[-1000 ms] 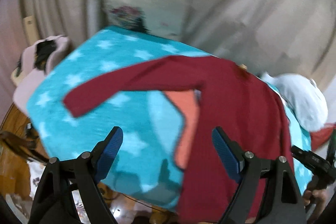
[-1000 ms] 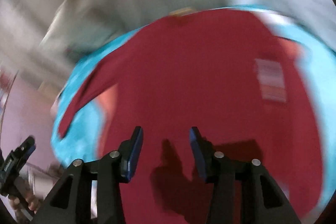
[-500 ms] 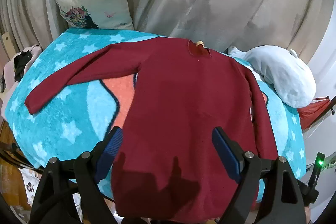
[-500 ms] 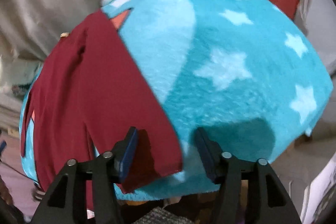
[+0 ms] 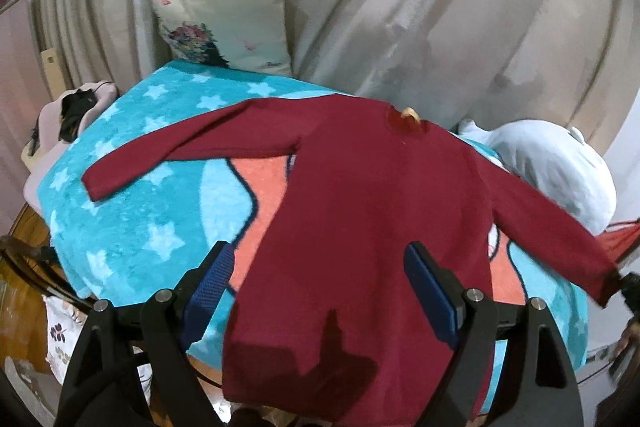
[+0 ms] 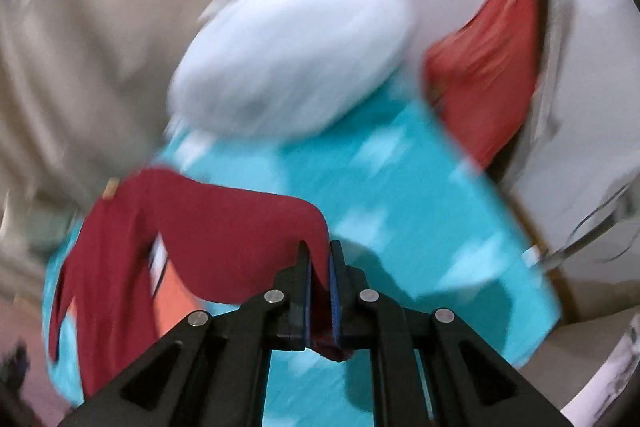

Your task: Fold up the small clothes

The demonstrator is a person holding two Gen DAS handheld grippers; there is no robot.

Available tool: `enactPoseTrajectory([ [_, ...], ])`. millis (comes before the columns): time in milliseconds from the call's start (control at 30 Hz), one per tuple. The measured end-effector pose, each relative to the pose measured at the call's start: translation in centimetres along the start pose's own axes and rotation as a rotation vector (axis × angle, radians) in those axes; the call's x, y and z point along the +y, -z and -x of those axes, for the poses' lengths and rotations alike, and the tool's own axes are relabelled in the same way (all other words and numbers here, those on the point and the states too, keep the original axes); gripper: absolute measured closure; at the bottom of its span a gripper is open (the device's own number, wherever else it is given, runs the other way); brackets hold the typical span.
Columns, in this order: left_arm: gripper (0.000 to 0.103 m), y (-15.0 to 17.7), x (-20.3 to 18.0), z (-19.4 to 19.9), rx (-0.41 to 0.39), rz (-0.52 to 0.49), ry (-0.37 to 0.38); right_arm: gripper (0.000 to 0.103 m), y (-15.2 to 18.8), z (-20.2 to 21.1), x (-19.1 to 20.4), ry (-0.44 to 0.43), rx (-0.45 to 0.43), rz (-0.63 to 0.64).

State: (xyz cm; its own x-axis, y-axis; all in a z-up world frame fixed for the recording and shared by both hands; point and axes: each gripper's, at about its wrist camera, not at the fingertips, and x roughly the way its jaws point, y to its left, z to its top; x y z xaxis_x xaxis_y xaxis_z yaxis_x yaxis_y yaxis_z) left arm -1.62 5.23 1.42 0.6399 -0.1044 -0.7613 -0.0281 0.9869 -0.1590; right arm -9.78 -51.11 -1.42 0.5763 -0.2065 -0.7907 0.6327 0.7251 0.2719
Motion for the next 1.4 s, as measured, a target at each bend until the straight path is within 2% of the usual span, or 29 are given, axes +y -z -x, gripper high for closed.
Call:
enactPoseTrajectory([
  [67,0.017,0.1,0.5,0.1,0.003,0.018,-0.013,0.095,-2.1,0.3,-0.6,0.027,-0.006,-0.009],
  [167,0.017,0.3,1.6,0.0,0.015,0.043,-0.036,0.095,-3.7,-0.1,1.4,-0.009,0.015,0.018],
  [233,0.017,0.5,2.3,-0.1,0.022,0.056,-0.048,0.095,-4.1,-0.5,3.1,-0.085,0.055,0.022],
  [333,0.017,0.5,3.6,-0.6,0.038,0.069,-0.058,0.095,-3.8,-0.8,7.7,-0.245,0.129,0.031],
  [500,0.017,-0.6,5.6,-1.7,0.033,0.072,-0.043,0.095,-3.2,-2.6,17.9,-0.43,0.19,0.107],
  [633,0.017,-2.2,8.2,-2.7,0.031,0.096,-0.022,0.095,-0.8,-4.7,28.6,-0.51,0.247,0.216],
  [767,0.017,-3.6,11.6,-3.5,0.032,0.111,-0.028,0.095,3.8,-7.7,39.4,-0.548,0.328,0.344],
  [967,0.017,-4.5,16.6,-4.6,0.051,0.133,-0.061,0.095,10.0,-14.5,50.0,-0.526,0.432,0.459],
  [1133,0.017,-4.7,20.2,-5.7,0.083,0.183,-0.079,0.094,13.1,-20.1,54.0,-0.485,0.486,0.503],
  [1267,0.017,-5.0,21.9,-6.6,0.1,0.215,-0.075,0.08,13.9,-21.4,54.8,-0.495,0.527,0.513],
  [1333,0.017,-5.4,22.5,-7.0,0.104,0.225,-0.075,0.068,13.8,-20.3,54.7,-0.549,0.537,0.496],
  [1400,0.017,-5.7,23.0,-7.3,0.103,0.23,-0.08,0.06,13.4,-18.5,54.7,-0.586,0.514,0.497],
])
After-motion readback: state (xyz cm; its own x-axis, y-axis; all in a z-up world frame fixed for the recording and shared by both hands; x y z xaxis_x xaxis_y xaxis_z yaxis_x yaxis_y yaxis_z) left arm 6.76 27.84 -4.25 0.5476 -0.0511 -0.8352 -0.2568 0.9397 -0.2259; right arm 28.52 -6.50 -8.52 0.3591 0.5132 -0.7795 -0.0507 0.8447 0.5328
